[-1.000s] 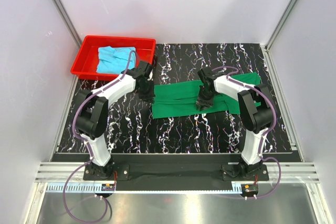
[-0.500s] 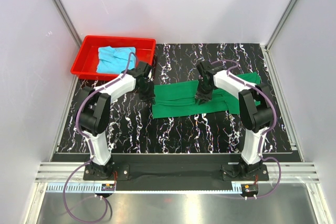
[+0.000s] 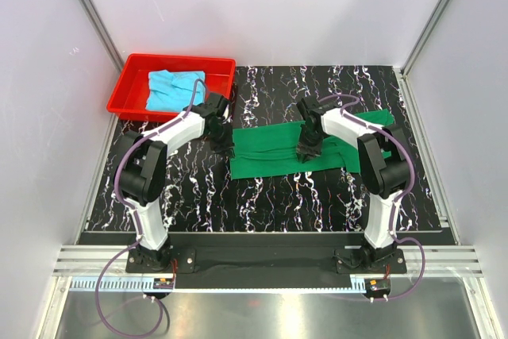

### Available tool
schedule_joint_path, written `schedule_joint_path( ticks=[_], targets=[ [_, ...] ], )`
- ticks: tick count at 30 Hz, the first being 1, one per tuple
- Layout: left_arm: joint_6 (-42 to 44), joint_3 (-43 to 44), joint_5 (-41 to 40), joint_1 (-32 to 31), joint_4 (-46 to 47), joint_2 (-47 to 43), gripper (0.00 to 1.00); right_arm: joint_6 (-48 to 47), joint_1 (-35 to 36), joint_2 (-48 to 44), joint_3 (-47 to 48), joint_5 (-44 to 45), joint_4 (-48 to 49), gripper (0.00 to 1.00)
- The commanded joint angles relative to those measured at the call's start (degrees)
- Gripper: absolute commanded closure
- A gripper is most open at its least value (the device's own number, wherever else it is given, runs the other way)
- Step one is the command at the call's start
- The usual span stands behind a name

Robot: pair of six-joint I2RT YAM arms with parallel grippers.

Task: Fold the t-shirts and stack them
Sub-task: Fold the tshirt

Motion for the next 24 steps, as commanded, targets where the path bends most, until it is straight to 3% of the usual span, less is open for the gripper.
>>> schedule_joint_path(
  ticks=[1, 16, 21, 24],
  targets=[
    [0.3, 1.2, 1.6, 0.4, 0.5, -1.2, 1.00, -0.9, 0.5, -0.5, 0.8, 3.0, 0.9, 0.75],
    [0.6, 0.1, 1.4, 0.4, 0.4, -2.1, 0.99, -3.2, 0.5, 4.5, 8.3, 6.3, -0.1, 0.75],
    [1.4, -0.8, -1.4, 0.4, -0.1, -5.0, 0.67, -4.1, 0.5, 6.1, 10.8, 7.3, -0.8, 0.74],
    [2.0, -2.7, -4.4, 0.4, -0.1, -8.9, 0.56, -4.8, 0.4, 6.9, 12.3, 7.8, -0.8, 0.74]
  ],
)
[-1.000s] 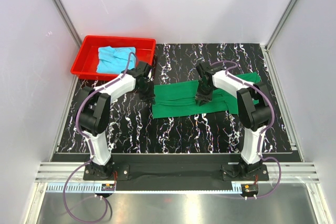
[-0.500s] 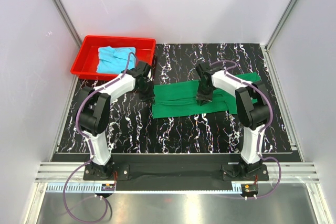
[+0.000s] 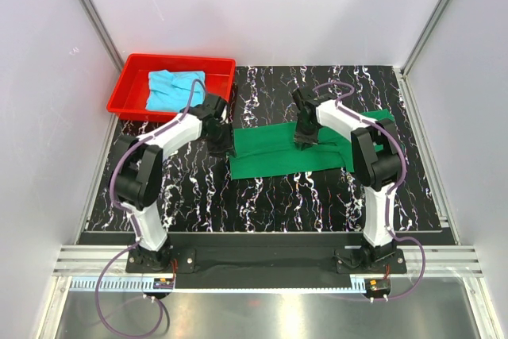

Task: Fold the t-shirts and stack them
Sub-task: Fold the tshirt

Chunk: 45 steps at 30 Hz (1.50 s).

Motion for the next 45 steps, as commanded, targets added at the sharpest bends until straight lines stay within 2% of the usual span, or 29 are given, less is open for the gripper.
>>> schedule_joint_path(
  ticks=[1, 3, 7, 10, 14, 22, 28, 38, 45],
  targets=[
    [1.1, -1.9, -3.8, 0.1, 0.2, -7.9, 0.55, -1.5, 0.4, 1.2, 3.6, 2.3, -0.5, 0.74],
    [1.2, -2.4, -4.9, -0.7, 0.2, -10.0, 0.55, -2.0, 0.4, 1.9, 4.6, 2.2, -0.7, 0.74],
    [0.9, -3.5, -0.1, -3.2, 3.7, -10.6, 0.59, -2.4, 0.4, 2.9, 5.8, 2.4, -1.1, 0.74],
    [1.2, -2.8, 4.8, -5.8, 6.1, -7.8, 0.60, -2.9, 0.4, 3.1, 6.5, 2.2, -1.6, 0.74],
    [2.4, -1.0, 5.1, -8.8, 6.6, -2.8, 0.61, -2.9, 0.2, 0.1, 6.0, 3.1, -3.6, 0.73],
    [2.1, -3.1, 2.5, -9.1, 5.9, 0.9, 0.68, -1.5, -3.9, -9.3, -4.9, 2.1, -2.9, 0.67],
    [1.0, -5.1, 0.7, -9.1, 4.7, 2.9, 0.74, -0.8, -8.2, -13.0, -11.1, 1.4, 0.2, 0.68],
    [0.2, -9.9, 0.5, -9.1, 4.5, 1.4, 0.77, 0.1, -11.8, -12.1, -12.7, 3.0, 2.3, 0.76],
    [0.1, -10.8, 0.6, -9.1, 4.4, 0.4, 0.78, 1.0, -12.9, -11.2, -14.7, 3.6, 4.0, 0.89]
  ],
)
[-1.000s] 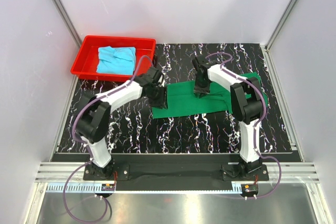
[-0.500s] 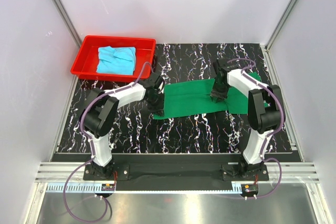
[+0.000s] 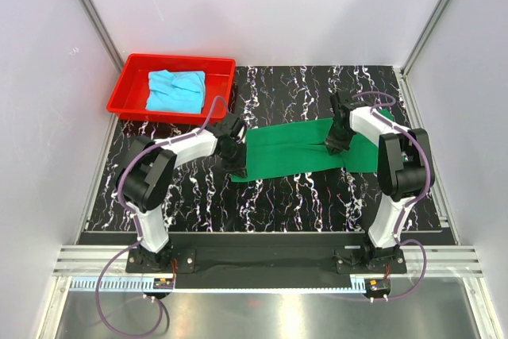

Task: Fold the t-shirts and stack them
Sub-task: Fold the tshirt

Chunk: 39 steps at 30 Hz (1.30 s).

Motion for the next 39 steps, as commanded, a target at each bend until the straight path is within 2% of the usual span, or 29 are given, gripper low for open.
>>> schedule_joint_path(
  ticks=[1, 10, 18, 27, 31, 39],
  targets=[
    [0.5, -2.2, -1.7, -0.1, -3.0, -0.1, 0.78, 1.5, -0.3, -0.4, -1.2, 2.3, 2.1, 0.91],
    [0.7, -2.6, -1.4, -0.2, -3.6, -0.7, 0.80, 0.9, -1.1, -0.3, -1.8, 6.7, 6.3, 0.96],
    [1.0, -4.2, -1.5, -0.2, -3.2, -1.1, 0.81, -0.5, -2.2, 5.5, 6.7, 8.5, 5.8, 0.96],
    [0.8, -5.4, -1.7, -0.6, -3.0, -2.3, 0.81, -3.9, -2.3, 7.9, 12.8, 8.2, 4.0, 0.89],
    [1.0, -5.9, -1.8, -1.0, -3.2, -3.4, 0.81, -3.7, -2.3, 4.5, 10.0, 7.1, 2.4, 0.82],
    [1.8, -4.9, -2.7, -2.7, -4.0, -5.9, 0.81, 0.1, -2.5, -4.5, 1.4, 1.7, 3.6, 0.83]
  ],
)
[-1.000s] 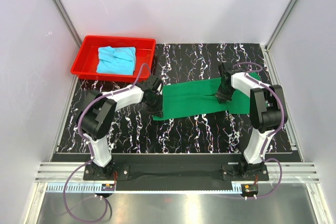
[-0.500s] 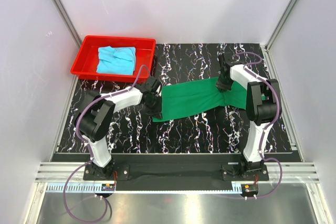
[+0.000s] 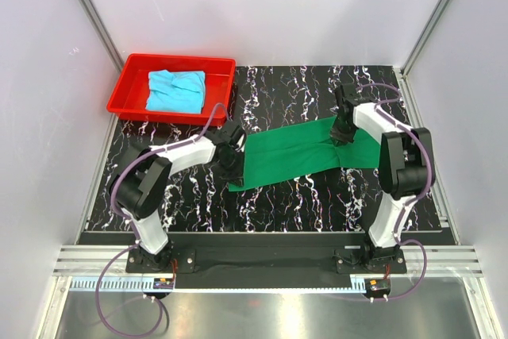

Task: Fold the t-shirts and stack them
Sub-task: Fold the tshirt

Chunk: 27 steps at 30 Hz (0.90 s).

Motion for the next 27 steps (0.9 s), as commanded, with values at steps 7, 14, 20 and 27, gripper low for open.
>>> schedule_joint_path(
  ticks=[7, 14, 20, 27],
  targets=[
    [1.5, -1.0, -2.3, -2.1, -2.3, -2.1, 0.82, 1.9, -1.1, -10.9, -5.8, -0.9, -0.4, 0.67],
    [3.3, -2.7, -4.1, -3.8, -3.3, -6.9, 0.77, 2.6, -13.4, -16.4, -9.8, -4.6, -0.5, 0.39],
    [4.9, -0.1, -6.3, -4.4, -5.4, -11.5, 0.58, -2.0, -24.6, -11.0, -5.6, -9.2, -3.8, 0.34],
    [5.7, 4.9, -1.9, -4.4, -6.0, -14.2, 0.56, -2.1, -34.8, -8.0, -6.7, -15.0, -3.3, 0.55]
  ],
)
